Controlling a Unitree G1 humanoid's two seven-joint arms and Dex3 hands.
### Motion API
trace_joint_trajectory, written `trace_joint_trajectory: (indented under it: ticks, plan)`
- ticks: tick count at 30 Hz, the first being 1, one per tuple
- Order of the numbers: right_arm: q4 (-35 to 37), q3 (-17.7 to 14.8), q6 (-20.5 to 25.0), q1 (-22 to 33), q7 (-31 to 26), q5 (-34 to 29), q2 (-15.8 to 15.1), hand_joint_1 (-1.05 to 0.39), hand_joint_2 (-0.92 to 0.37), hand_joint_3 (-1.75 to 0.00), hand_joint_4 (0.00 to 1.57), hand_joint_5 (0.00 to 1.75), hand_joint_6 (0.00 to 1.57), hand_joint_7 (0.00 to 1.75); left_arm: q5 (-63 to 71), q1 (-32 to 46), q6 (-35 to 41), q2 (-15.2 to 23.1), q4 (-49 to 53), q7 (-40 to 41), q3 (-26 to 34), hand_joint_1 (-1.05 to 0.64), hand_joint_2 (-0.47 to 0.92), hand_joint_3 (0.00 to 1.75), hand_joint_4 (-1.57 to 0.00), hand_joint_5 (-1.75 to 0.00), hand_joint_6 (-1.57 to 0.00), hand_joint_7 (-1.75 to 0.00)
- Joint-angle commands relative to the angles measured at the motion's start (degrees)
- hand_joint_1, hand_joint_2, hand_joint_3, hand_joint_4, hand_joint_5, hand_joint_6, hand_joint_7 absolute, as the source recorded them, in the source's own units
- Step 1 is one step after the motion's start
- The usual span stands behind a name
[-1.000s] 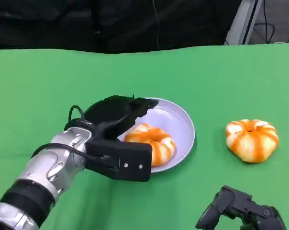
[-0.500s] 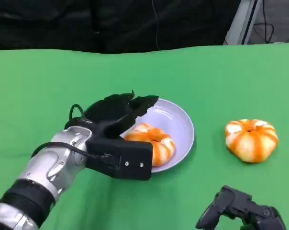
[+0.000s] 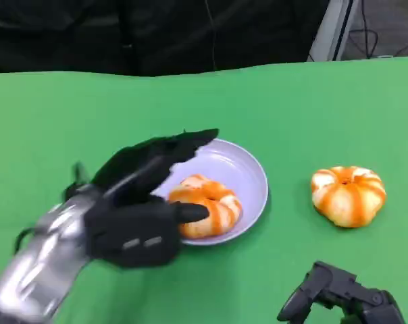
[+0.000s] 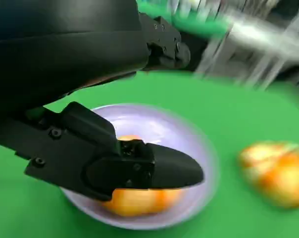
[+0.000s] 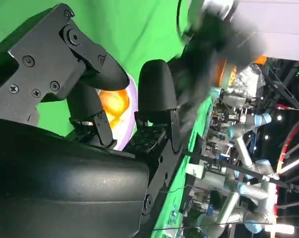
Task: Grasp the bread from the table and place it into the plate.
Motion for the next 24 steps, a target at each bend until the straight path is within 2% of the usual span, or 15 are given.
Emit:
trace_joint_trajectory:
  ticks: [1,2,5,7,8,11,13,14,15,16,20,24]
  plan:
    - [-0.56,-0.21,0.37,0.24,-0.13,0.62,-0.16,-0.1,-0.29,-1.4,0.75,1.64,0.81,1.36,-13.75,12.8,0.17,1.01,-12.38,-2.56,9.1,-0.45,0.92,0.18,-0.56,-0.73,-0.63,-0.17]
    - [-0.71,-0.16,0.55,0.29,-0.11,0.64,-0.17,-0.1,-0.3,-1.4,0.75,1.64,0.81,1.36,-15.36,14.41,0.7,0.71,-14.15,-2.87,10.02,-0.41,0.92,0.17,-0.61,-0.79,-0.7,-0.2]
    - [-0.91,-0.17,0.7,0.38,-0.22,0.47,-0.2,-0.11,-0.3,-1.4,0.74,1.65,0.8,1.37,-17.94,17.42,0.67,-0.12,-16.95,-3.47,11.52,-0.39,0.92,0.16,-0.64,-0.84,-0.74,-0.22]
    - [-1.0,-0.2,0.7,0.47,-0.34,0.27,-0.21,-0.11,-0.3,-1.4,0.74,1.65,0.8,1.37,-20.95,21.09,-0.34,-1.46,-19.32,-3.39,12.91,-0.3,0.92,0.18,-0.67,-1.0,-0.82,-0.3]
    - [-1.03,-0.22,0.69,0.51,-0.36,0.19,-0.21,-0.1,-0.31,-1.4,0.74,1.64,0.8,1.37,-22.17,23.03,-0.32,-2.18,-20.65,-3.22,13.46,-0.23,0.92,0.18,-0.69,-1.12,-0.87,-0.39]
    - [-1.01,-0.2,0.59,0.51,-0.39,0.22,-0.12,-0.1,-0.31,-1.39,0.74,1.65,0.8,1.37,-23.71,27.2,-0.65,-3.98,-23.13,-2.83,14.37,-0.11,0.91,0.23,-0.73,-1.26,-0.84,-0.66]
    - [-1.0,-0.1,0.59,0.5,-0.31,0.58,-0.03,-0.1,-0.31,-1.39,0.74,1.65,0.8,1.37,-24.45,29.13,-1.73,-5.1,-23.85,-2.82,14.77,0.0,0.72,0.66,-0.76,-1.34,-0.79,-0.91]
    - [-1.23,-0.13,0.73,0.6,-0.22,0.66,-0.13,-0.09,-0.31,-1.39,0.74,1.65,0.8,1.37,-25.22,31.5,-2.72,-6.35,-24.5,-2.38,15.0,0.02,0.64,0.81,-0.76,-1.36,-0.77,-0.97]
    - [-1.39,-0.16,0.84,0.68,-0.18,0.66,-0.22,-0.1,-0.31,-1.38,0.73,1.65,0.79,1.37,-25.65,33.05,-3.28,-7.25,-24.95,-2.16,15.2,0.07,0.58,1.05,-0.8,-1.48,-0.79,-1.14]
    - [-1.51,-0.19,0.92,0.73,-0.14,0.67,-0.29,-0.1,-0.31,-1.38,0.73,1.65,0.79,1.37,-25.93,34.12,-3.68,-7.93,-25.26,-2.1,15.39,0.09,0.55,1.15,-0.81,-1.53,-0.78,-1.21]
    - [-1.74,-0.54,1.1,0.81,-0.08,0.68,-0.64,-0.1,-0.32,-1.37,0.73,1.65,0.79,1.36,-27.23,40.1,-5.46,-11.86,-26.3,-1.1,15.58,0.12,0.53,1.34,-0.8,-1.7,-0.74,-1.51]
    - [-1.72,-1.0,0.98,0.73,0.19,1.02,-1.06,-0.09,-0.33,-1.37,0.73,1.64,0.79,1.36,-26.79,42.76,-8.54,-13.9,-25.3,-1.66,15.4,0.11,0.51,1.36,-0.82,-1.74,-0.68,-1.68]
